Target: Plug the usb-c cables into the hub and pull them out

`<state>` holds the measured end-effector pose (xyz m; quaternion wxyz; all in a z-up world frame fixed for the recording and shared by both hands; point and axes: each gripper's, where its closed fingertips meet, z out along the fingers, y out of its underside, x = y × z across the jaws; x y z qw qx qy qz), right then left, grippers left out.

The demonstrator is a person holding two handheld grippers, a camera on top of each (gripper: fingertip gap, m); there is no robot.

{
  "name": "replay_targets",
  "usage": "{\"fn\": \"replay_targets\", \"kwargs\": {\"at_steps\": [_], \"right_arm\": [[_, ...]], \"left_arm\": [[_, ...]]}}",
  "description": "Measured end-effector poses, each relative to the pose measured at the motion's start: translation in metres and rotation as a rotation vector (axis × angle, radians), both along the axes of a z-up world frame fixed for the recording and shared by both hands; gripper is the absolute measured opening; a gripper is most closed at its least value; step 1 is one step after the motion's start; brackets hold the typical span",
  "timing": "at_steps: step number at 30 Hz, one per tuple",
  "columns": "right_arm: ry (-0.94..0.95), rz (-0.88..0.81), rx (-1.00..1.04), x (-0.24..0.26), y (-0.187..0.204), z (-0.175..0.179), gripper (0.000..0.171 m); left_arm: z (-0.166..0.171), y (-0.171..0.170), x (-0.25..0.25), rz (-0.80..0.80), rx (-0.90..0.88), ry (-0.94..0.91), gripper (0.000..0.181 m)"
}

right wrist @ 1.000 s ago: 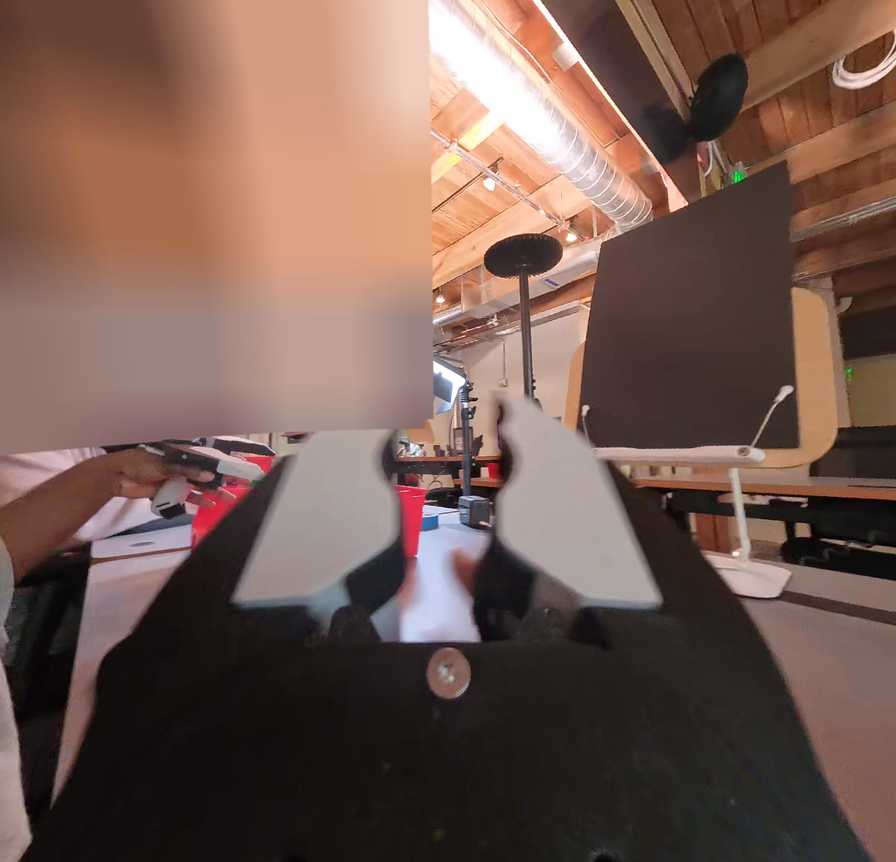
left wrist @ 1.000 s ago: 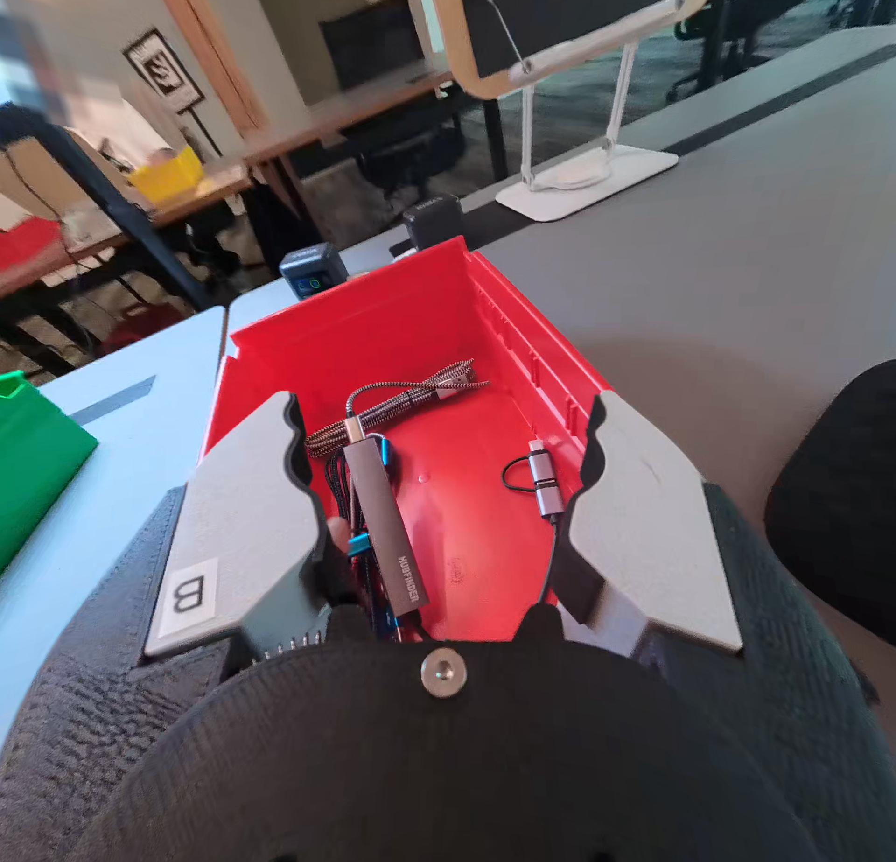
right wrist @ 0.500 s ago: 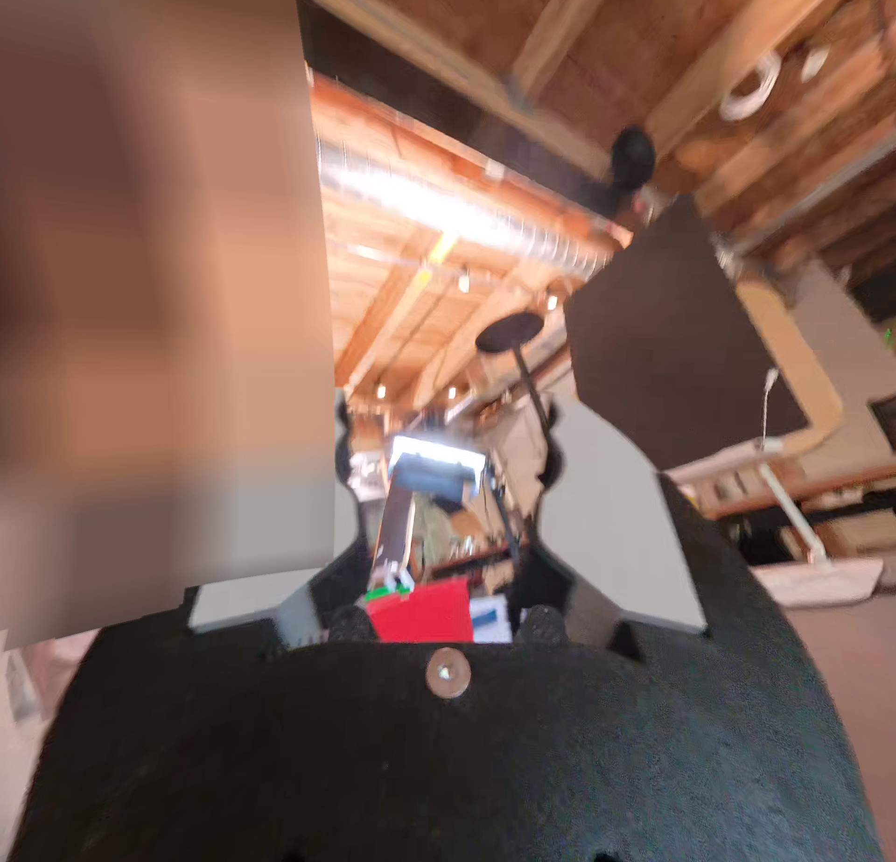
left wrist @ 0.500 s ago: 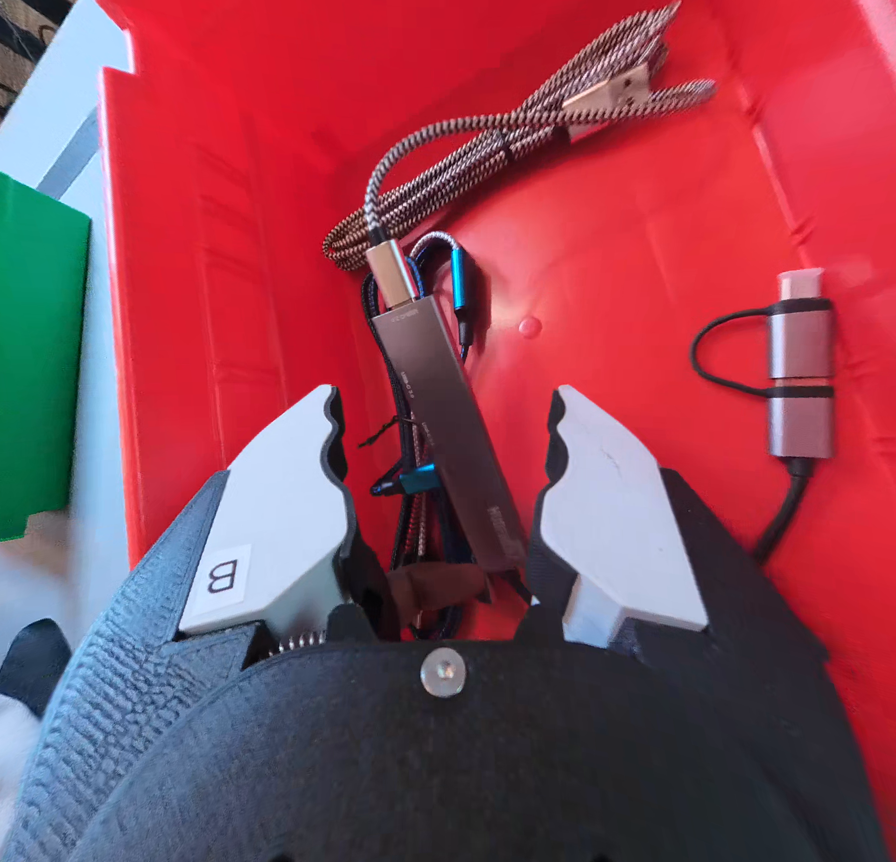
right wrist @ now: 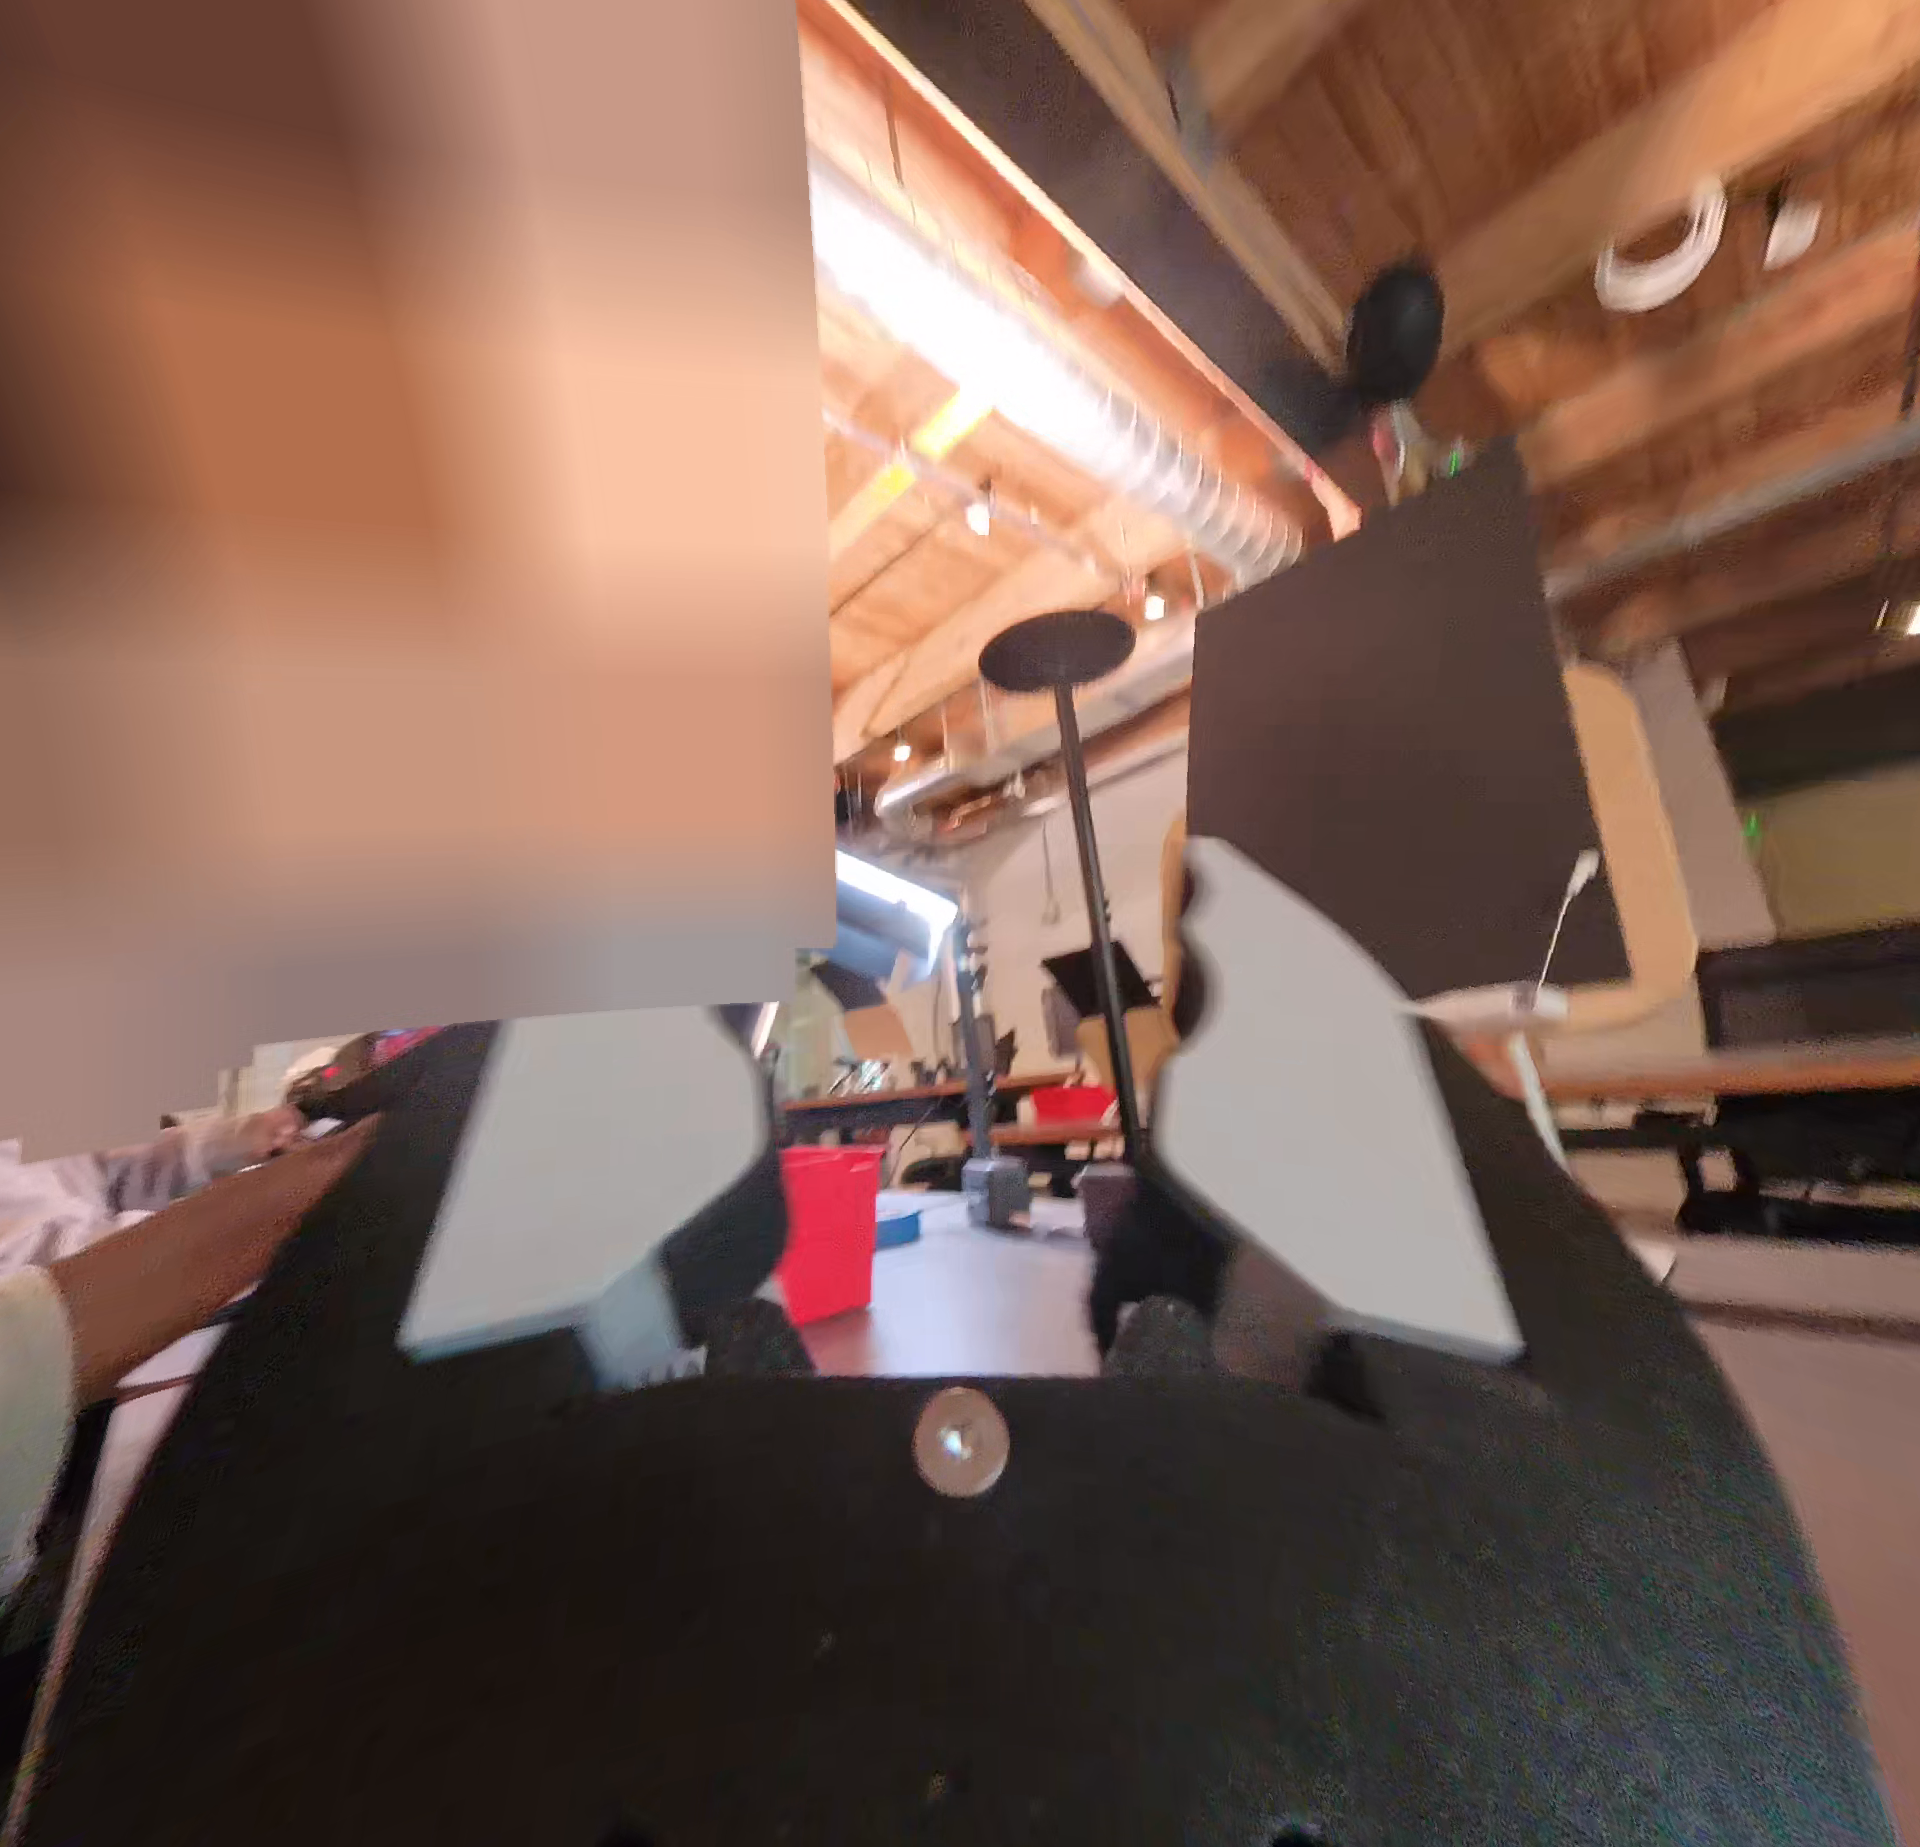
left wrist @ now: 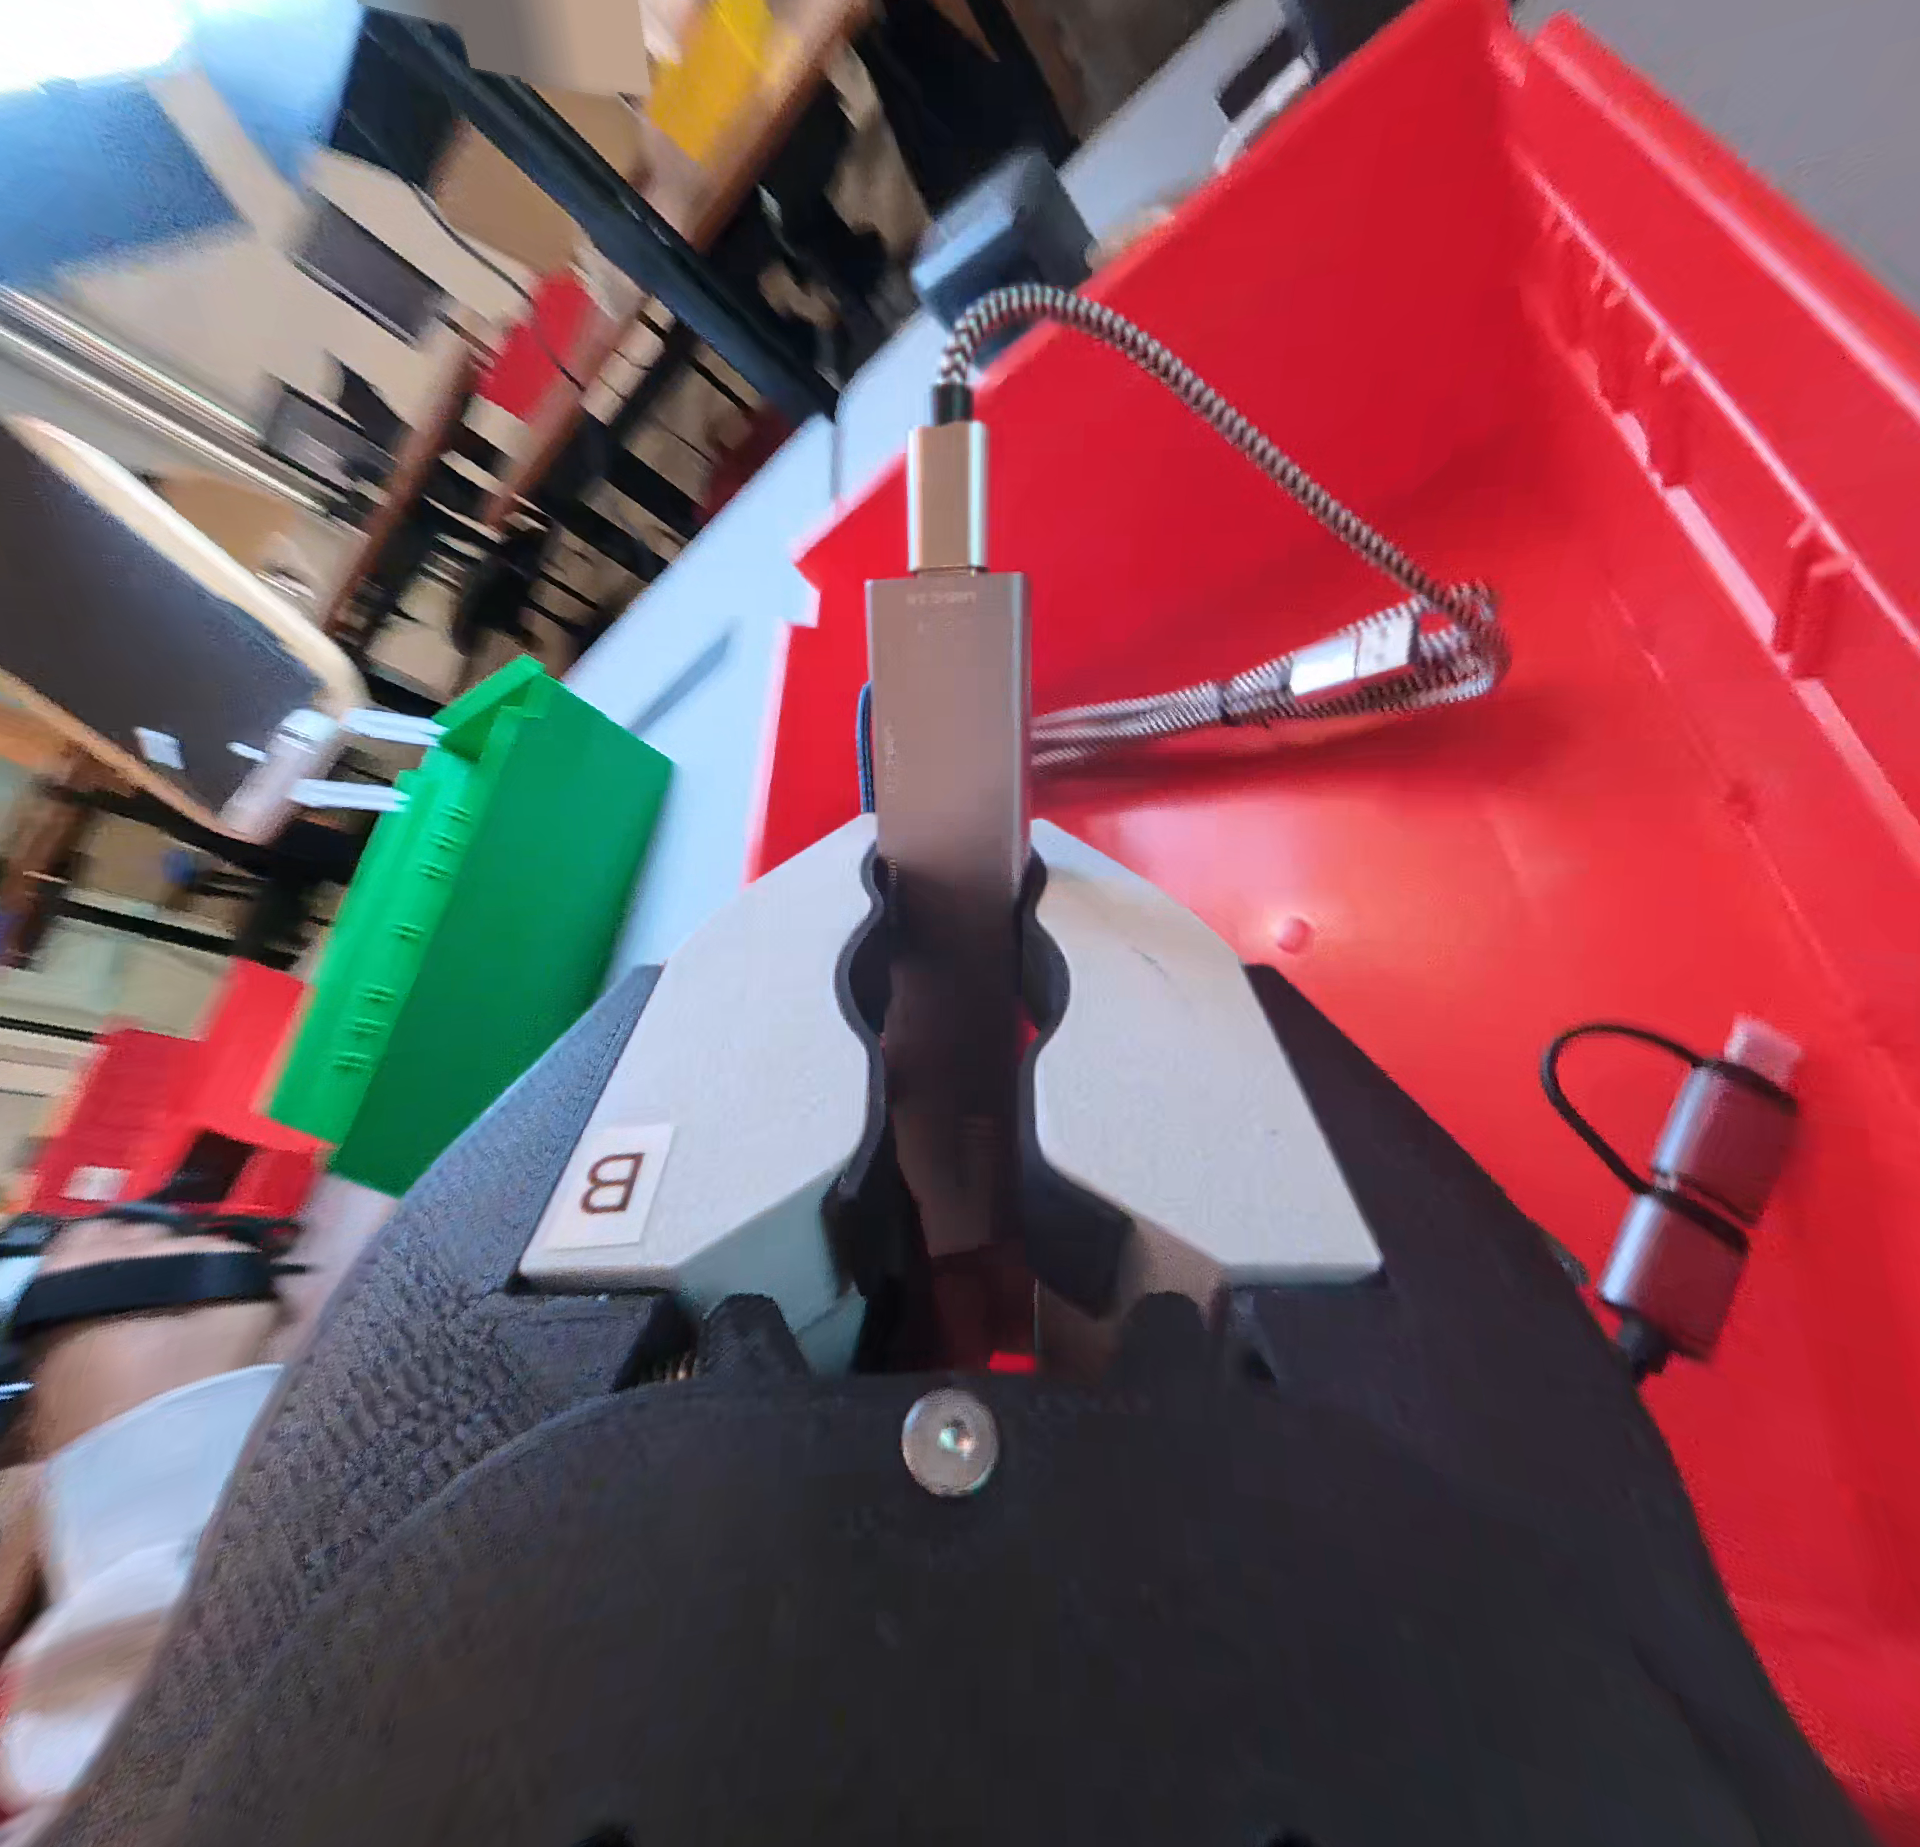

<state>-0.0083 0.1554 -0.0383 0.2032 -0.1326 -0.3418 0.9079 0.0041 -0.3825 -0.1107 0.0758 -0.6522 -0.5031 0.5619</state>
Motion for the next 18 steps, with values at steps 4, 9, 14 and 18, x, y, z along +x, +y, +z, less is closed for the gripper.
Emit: {"fn": "replay_targets", "kwargs": {"at_steps": [4, 9, 14, 18], "right_arm": [[0.007, -0.032, 0.091, 0.000, -0.012, -0.004, 0.103], [-0.033, -0.173, 0.256, -0.010, -0.013, -0.021, 0.000], [0.069, -0.168, 0.199, 0.001, -0.018, -0.009, 0.076], [0.077, -0.261, 0.391, -0.002, -0.030, -0.026, 0.000]], "left_arm": [[0.042, 0.010, 0.005, 0.012, -0.226, 0.115, 0.020], [0.084, 0.029, 0.011, 0.029, -0.465, 0.251, 0.020], [0.120, 0.051, 0.019, 0.036, -0.571, 0.415, 0.019], [0.156, 0.078, 0.025, 0.006, -0.604, 0.573, 0.020]]}}
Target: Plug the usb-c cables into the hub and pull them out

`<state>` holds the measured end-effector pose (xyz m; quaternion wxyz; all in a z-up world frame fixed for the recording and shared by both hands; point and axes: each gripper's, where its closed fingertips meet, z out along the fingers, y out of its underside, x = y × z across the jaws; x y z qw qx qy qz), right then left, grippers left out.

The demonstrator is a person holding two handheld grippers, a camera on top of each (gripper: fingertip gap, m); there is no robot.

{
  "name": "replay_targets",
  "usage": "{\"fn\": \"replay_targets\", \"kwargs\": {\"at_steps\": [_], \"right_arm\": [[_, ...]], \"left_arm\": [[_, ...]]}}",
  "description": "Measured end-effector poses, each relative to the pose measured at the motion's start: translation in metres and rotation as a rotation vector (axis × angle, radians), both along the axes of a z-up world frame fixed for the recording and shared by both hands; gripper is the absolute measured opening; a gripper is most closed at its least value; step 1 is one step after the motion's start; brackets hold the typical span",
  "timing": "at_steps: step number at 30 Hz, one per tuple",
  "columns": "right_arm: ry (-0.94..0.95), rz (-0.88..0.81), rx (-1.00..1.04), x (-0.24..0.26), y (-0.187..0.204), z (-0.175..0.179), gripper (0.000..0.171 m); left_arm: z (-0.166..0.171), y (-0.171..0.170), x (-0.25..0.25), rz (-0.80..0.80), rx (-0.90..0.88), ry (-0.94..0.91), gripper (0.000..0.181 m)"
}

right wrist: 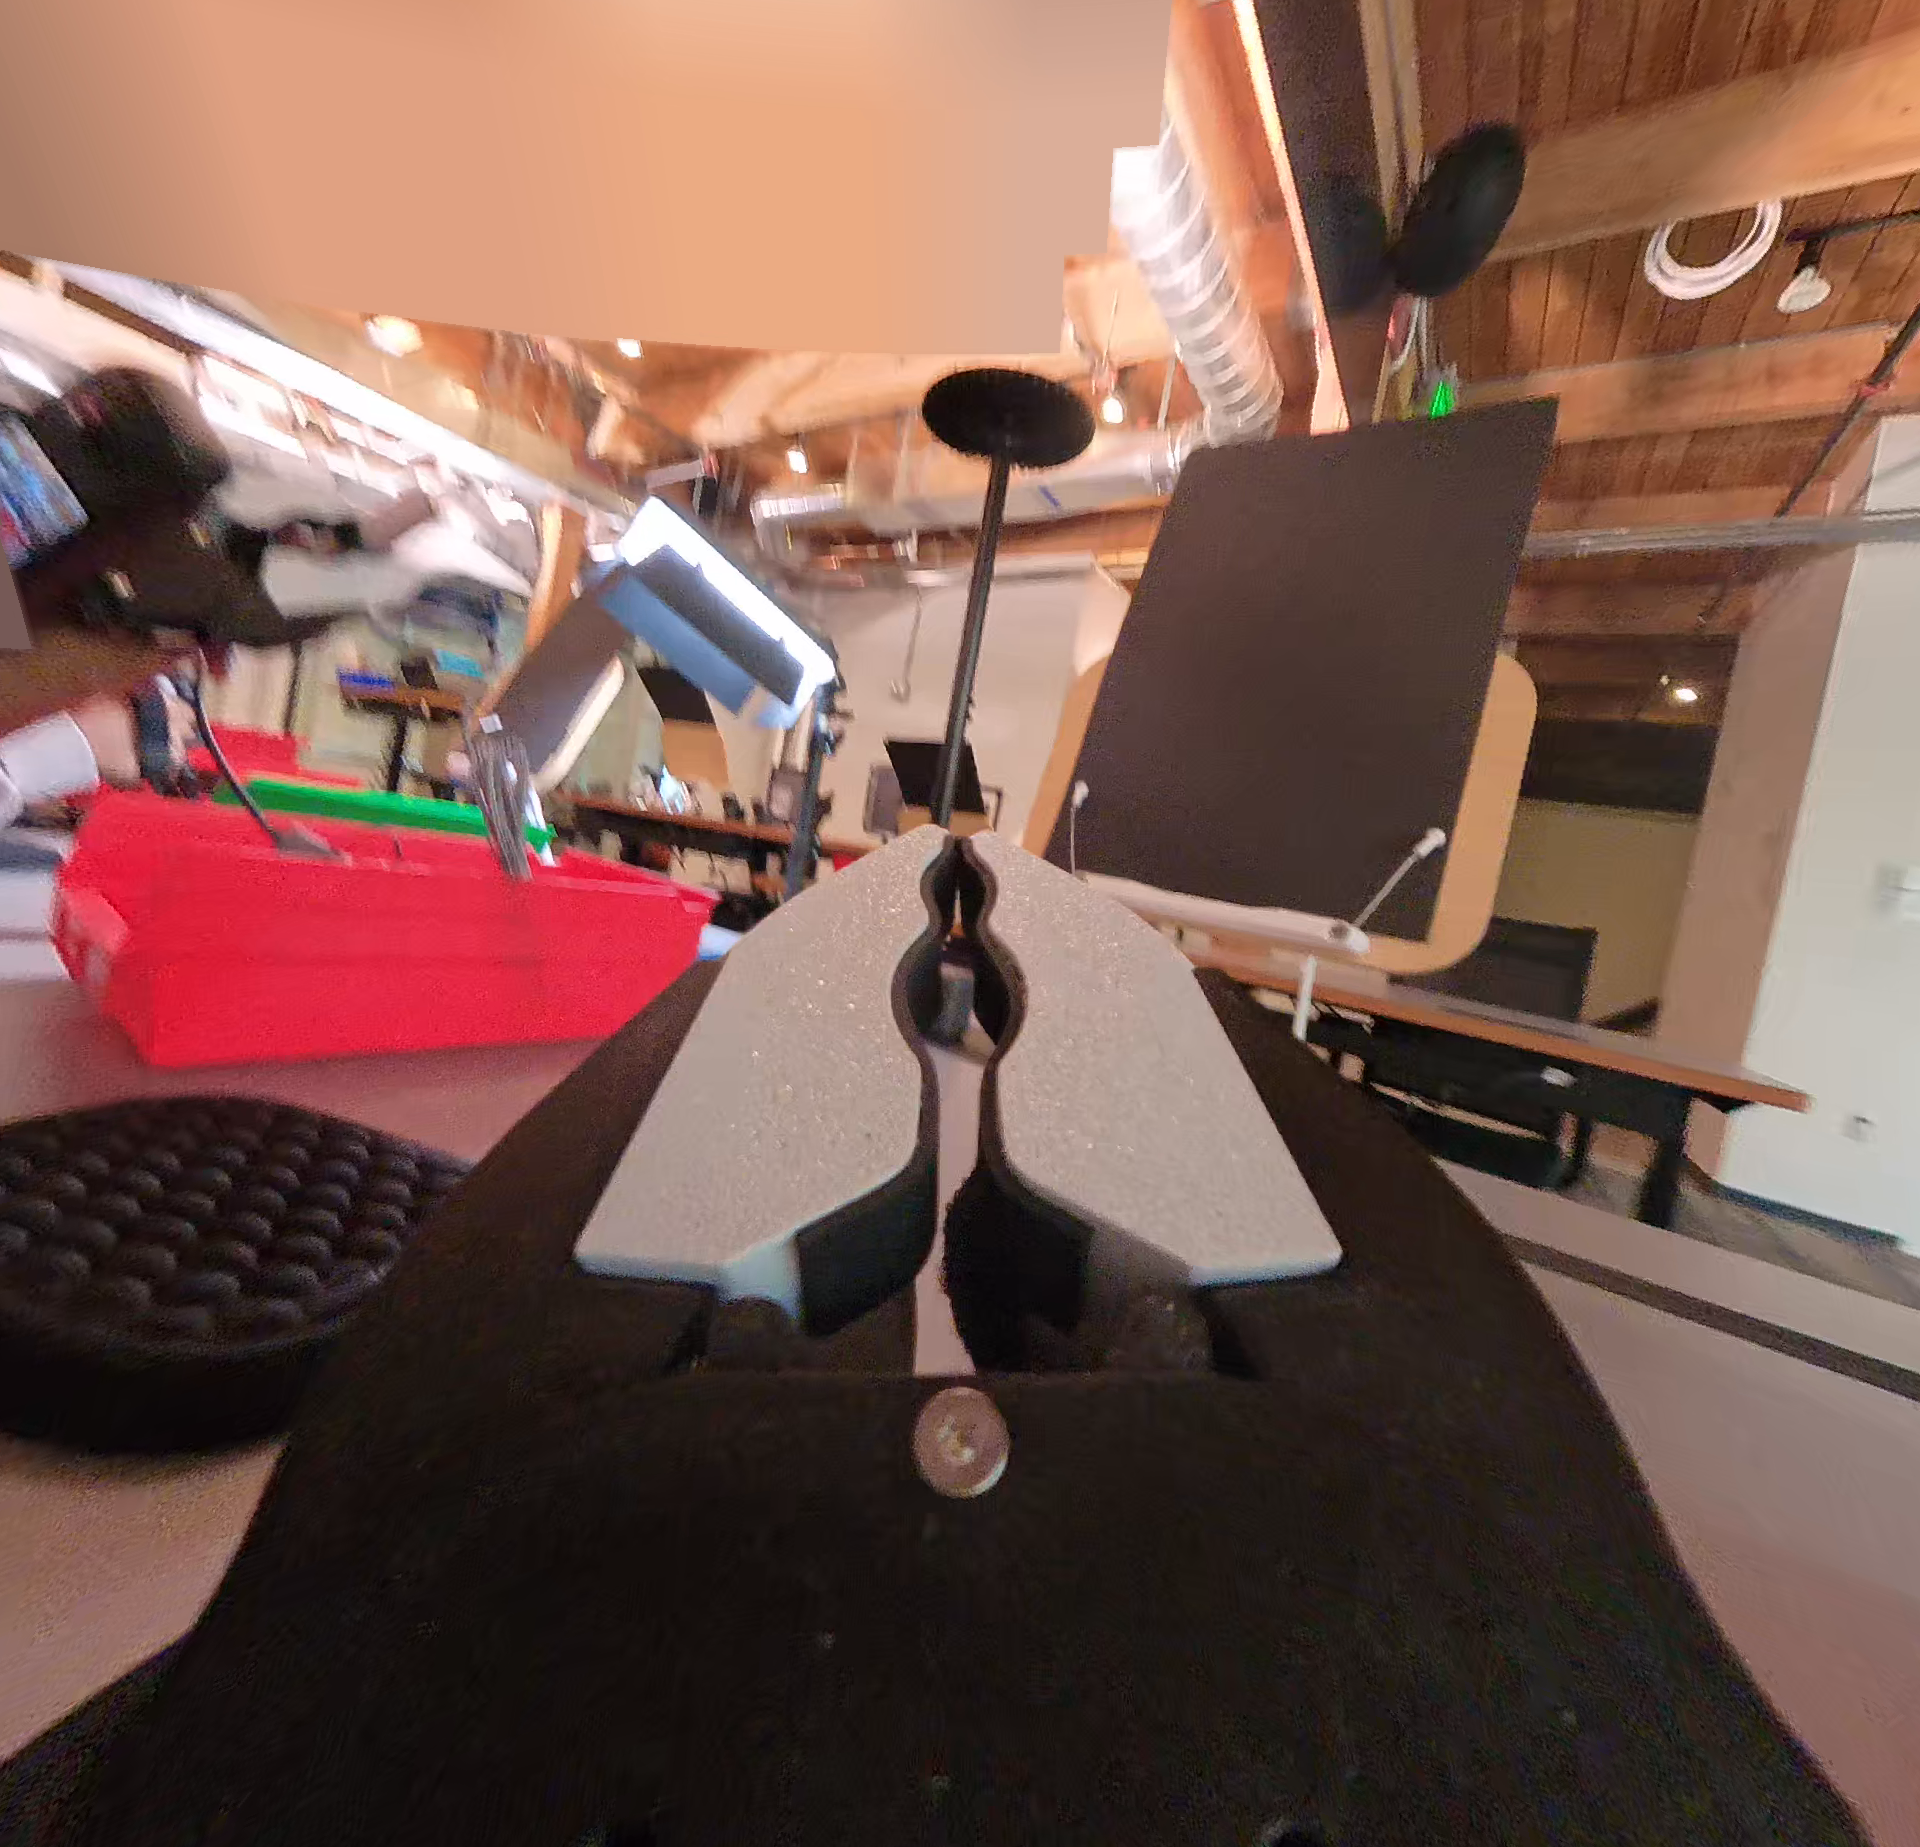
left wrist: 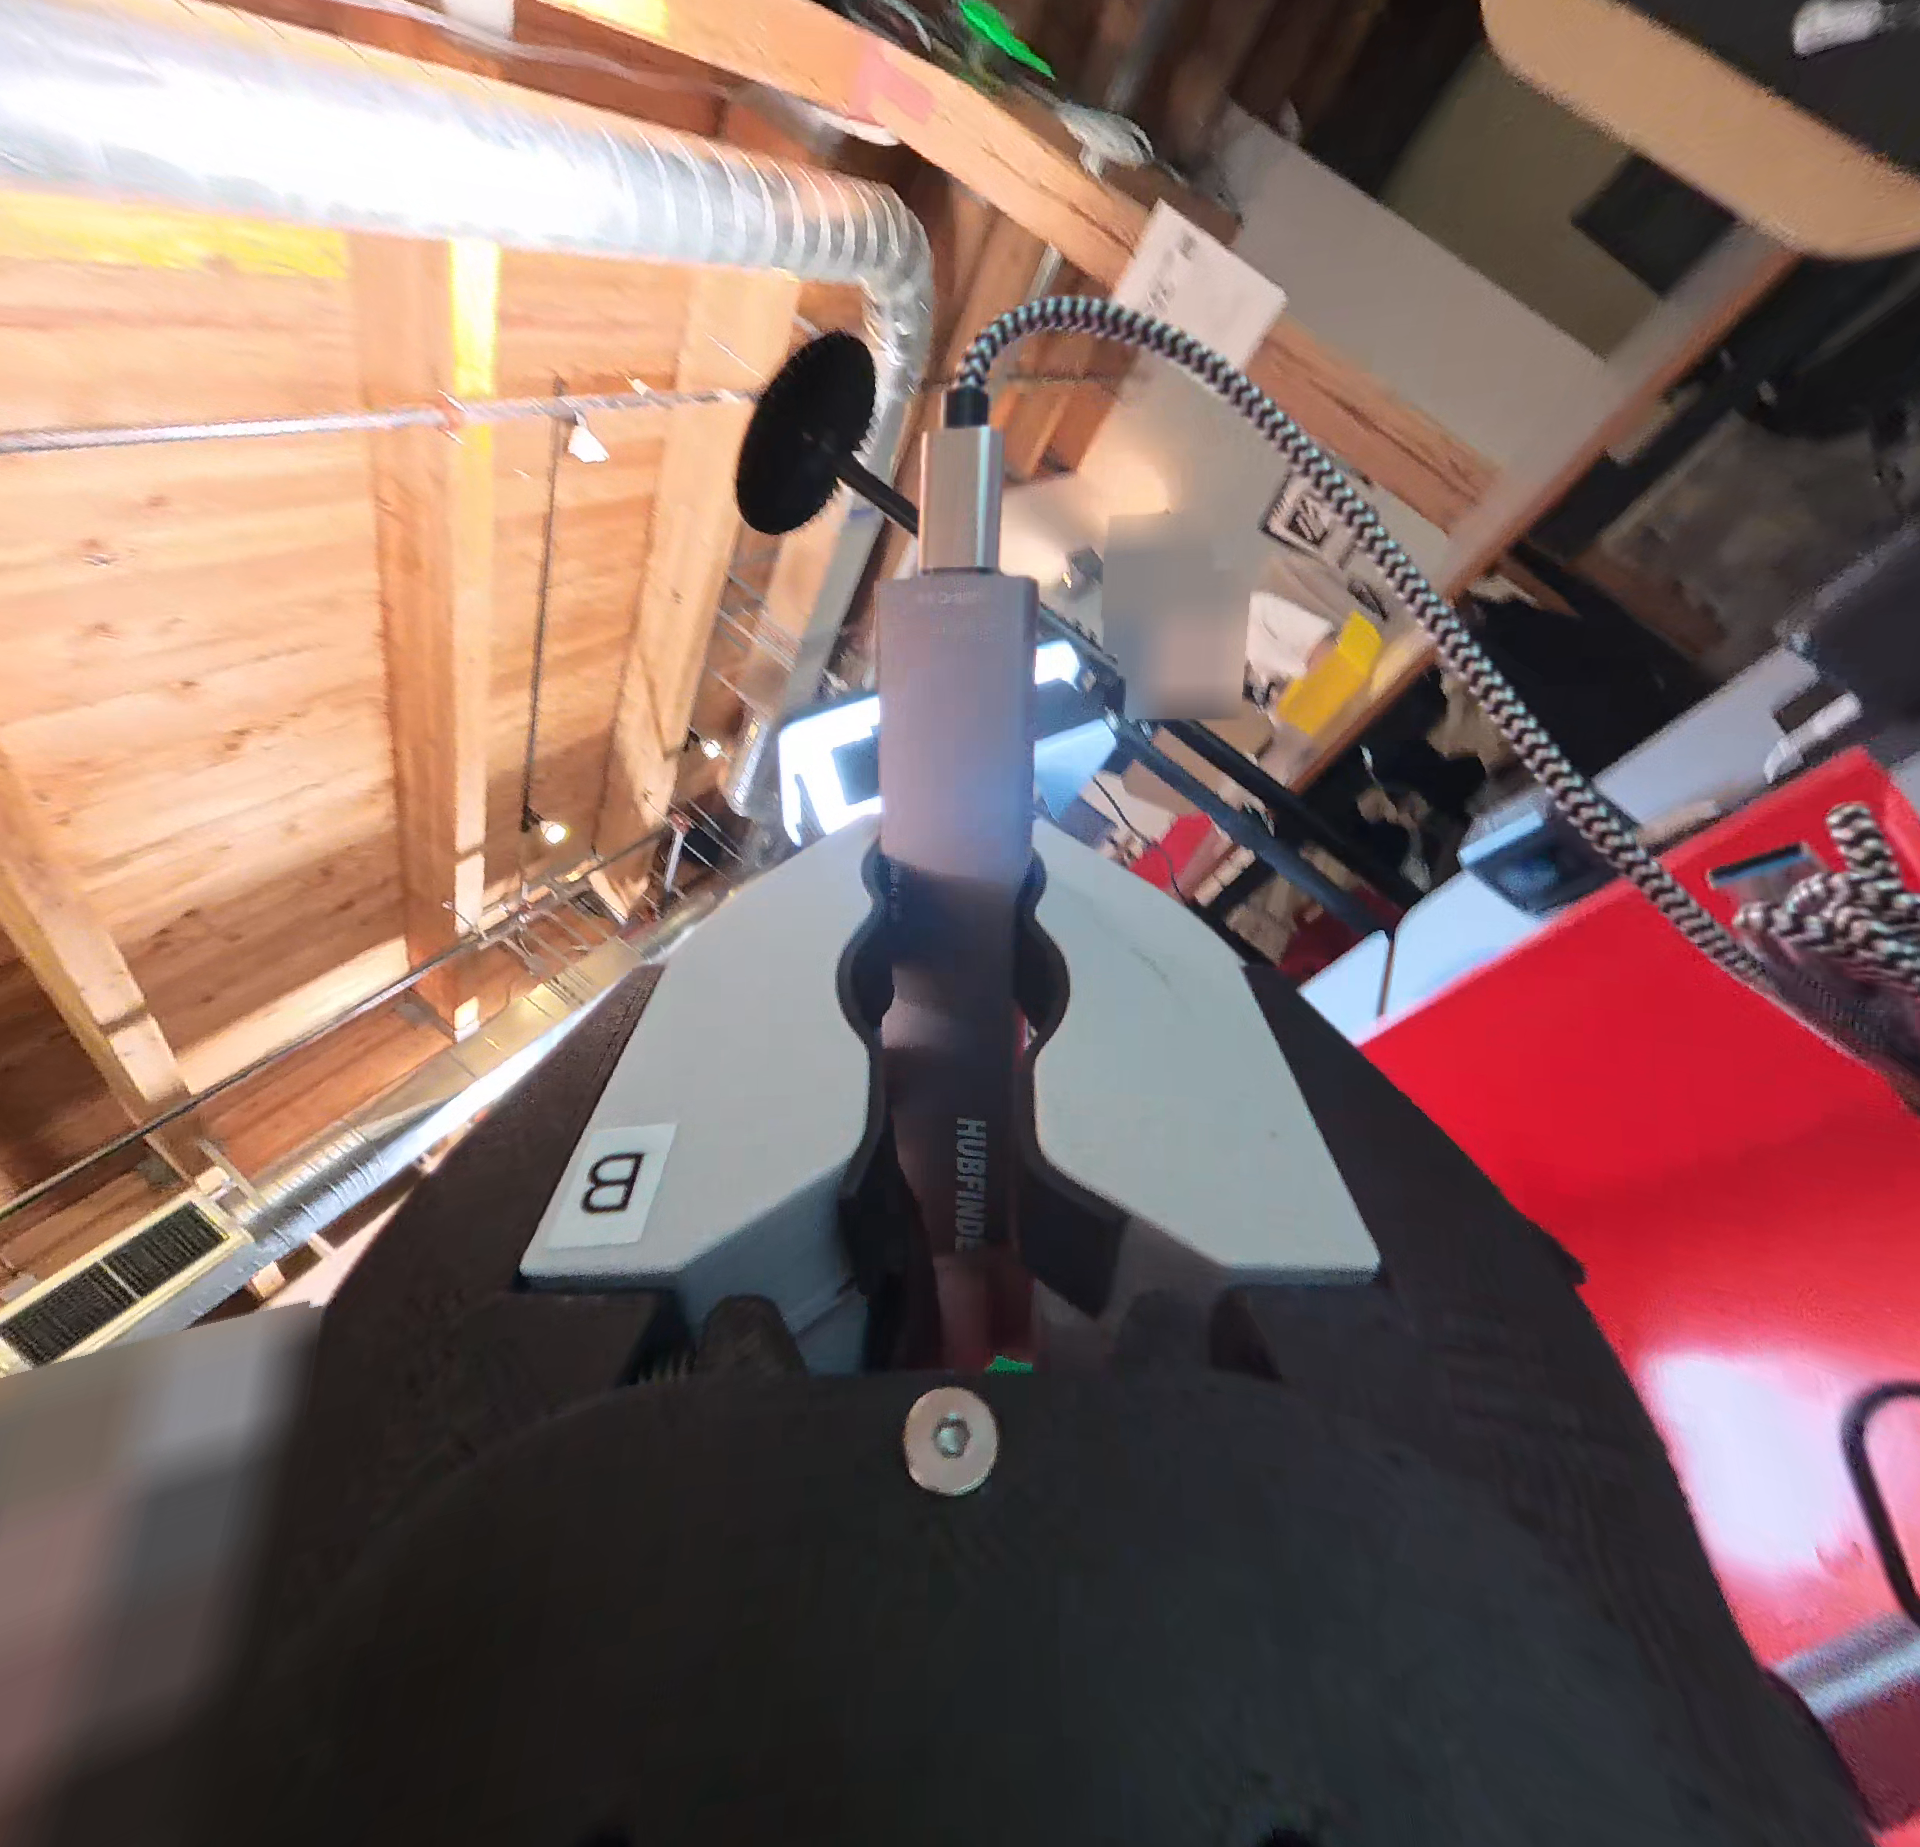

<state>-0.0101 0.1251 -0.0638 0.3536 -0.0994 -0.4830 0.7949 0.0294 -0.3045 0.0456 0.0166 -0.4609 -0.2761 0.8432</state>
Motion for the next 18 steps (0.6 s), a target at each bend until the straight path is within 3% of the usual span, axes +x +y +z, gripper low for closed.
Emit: {"fn": "replay_targets", "kwargs": {"at_steps": [2, 4, 6, 9, 13, 16, 18], "right_arm": [[0.027, -0.045, 0.041, -0.001, -0.005, -0.003, 0.002], [0.129, -0.059, 0.055, 0.007, -0.011, 0.003, 0.053], [0.151, -0.086, 0.104, 0.008, -0.018, 0.001, 0.086], [0.243, -0.148, 0.187, 0.014, -0.027, 0.000, 0.103], [0.313, -0.176, 0.261, 0.021, -0.036, -0.005, 0.101], [0.317, -0.168, 0.248, 0.023, -0.034, -0.004, 0.082], [0.315, -0.201, 0.243, 0.023, -0.027, -0.003, 0.013]], "left_arm": [[0.020, 0.018, 0.003, -0.036, -0.040, 0.070, 0.020], [0.039, 0.039, 0.007, -0.070, -0.094, 0.140, 0.020], [0.053, 0.065, 0.010, -0.109, -0.153, 0.194, 0.019], [0.058, 0.117, 0.008, -0.237, -0.230, 0.220, 0.019], [0.021, 0.197, -0.014, -0.403, -0.321, 0.106, 0.021], [-0.026, 0.243, -0.033, -0.434, -0.424, 0.021, 0.020], [-0.062, 0.271, -0.044, -0.499, -0.433, -0.058, 0.019]]}}
